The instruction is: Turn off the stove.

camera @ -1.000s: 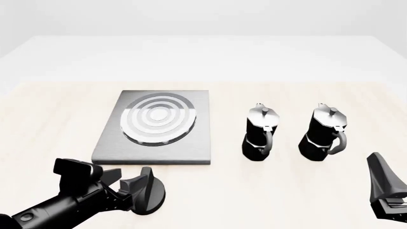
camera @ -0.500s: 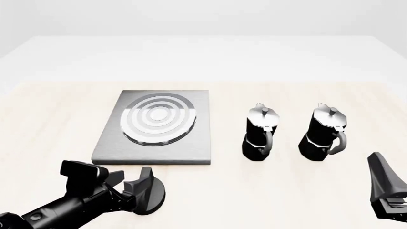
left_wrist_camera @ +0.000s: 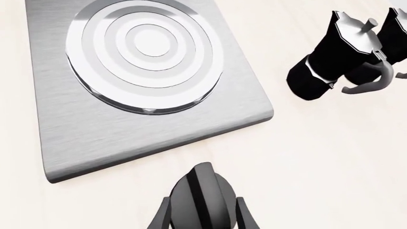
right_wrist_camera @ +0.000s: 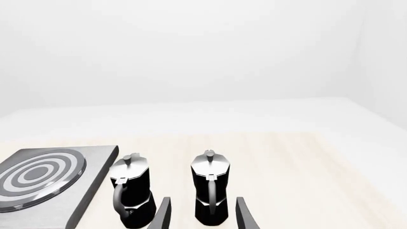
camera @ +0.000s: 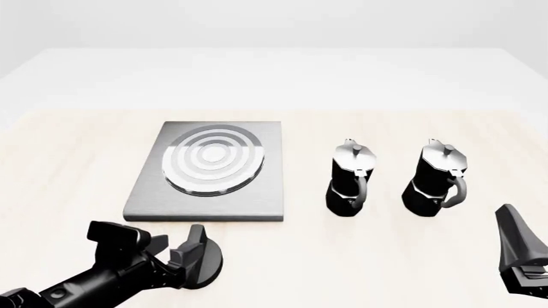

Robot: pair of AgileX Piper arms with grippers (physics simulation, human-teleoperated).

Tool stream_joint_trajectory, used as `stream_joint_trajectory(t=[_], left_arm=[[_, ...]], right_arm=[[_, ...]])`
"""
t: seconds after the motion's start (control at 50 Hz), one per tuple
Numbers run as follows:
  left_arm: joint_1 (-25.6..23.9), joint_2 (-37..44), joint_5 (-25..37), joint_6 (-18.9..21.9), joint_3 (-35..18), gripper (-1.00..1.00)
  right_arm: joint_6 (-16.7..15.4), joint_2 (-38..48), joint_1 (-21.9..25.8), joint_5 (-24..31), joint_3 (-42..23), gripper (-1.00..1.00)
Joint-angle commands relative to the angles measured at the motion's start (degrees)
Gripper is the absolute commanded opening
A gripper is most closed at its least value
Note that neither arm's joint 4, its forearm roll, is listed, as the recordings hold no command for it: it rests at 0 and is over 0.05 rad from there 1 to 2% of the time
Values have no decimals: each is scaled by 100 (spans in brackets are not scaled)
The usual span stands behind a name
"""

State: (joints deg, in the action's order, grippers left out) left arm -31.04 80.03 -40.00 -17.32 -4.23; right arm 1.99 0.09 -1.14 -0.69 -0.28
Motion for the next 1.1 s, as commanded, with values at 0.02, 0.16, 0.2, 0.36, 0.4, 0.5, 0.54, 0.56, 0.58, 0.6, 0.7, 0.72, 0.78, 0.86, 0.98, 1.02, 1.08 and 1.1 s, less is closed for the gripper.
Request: stream_joint_trajectory(t=[0.02, 0.16, 0.2, 0.36, 0.4, 0.5, 0.54, 0.56, 0.58, 0.6, 0.7, 0.72, 0.78, 0.86, 0.98, 1.02, 1.08, 1.1], left_arm=[[47, 326, -306, 35, 39, 100], [53, 440, -381, 20, 14, 100], [49, 548, -472, 3, 10, 100], [-9, 806, -688, -68, -8, 100], [-42, 851, -717, -98, -24, 100], [-36, 966, -803, -119, -25, 100], [-45, 949, -801, -142, -14, 100], [-45, 947, -800, -142, -15, 100], [-76, 929, -828, -180, 12, 100], [-84, 952, -854, -202, 20, 100], [-72, 1055, -953, -216, 39, 100], [-72, 1098, -988, -208, 41, 100], [-67, 1152, -1038, -213, 51, 100], [-38, 1209, -1106, -199, 67, 100], [-11, 1145, -1069, -180, 99, 100], [-1, 1091, -1022, -171, 102, 100], [-5, 1160, -1121, -175, 144, 100], [1, 1167, -1140, -172, 163, 100]], right_arm=[[8, -4, -1, -20, 12, 100], [17, -3, -5, -18, 10, 100], [20, -3, -8, -13, 8, 100], [24, -5, -7, -17, 17, 100], [27, -2, -8, -14, 13, 100], [27, -2, -7, -13, 16, 100], [30, -1, -8, -10, 14, 100], [30, -1, -8, -10, 14, 100], [29, 0, -6, -3, 7, 100], [30, 1, -6, -5, 7, 100], [27, 1, -2, -7, 10, 100], [26, 1, -2, -8, 11, 100], [26, -1, -6, -7, 10, 100], [23, -3, -2, -6, 10, 100], [25, -2, -5, -8, 12, 100], [26, -2, -7, -6, 11, 100], [27, -3, -9, -4, 11, 100], [28, -2, -10, 1, 7, 100]])
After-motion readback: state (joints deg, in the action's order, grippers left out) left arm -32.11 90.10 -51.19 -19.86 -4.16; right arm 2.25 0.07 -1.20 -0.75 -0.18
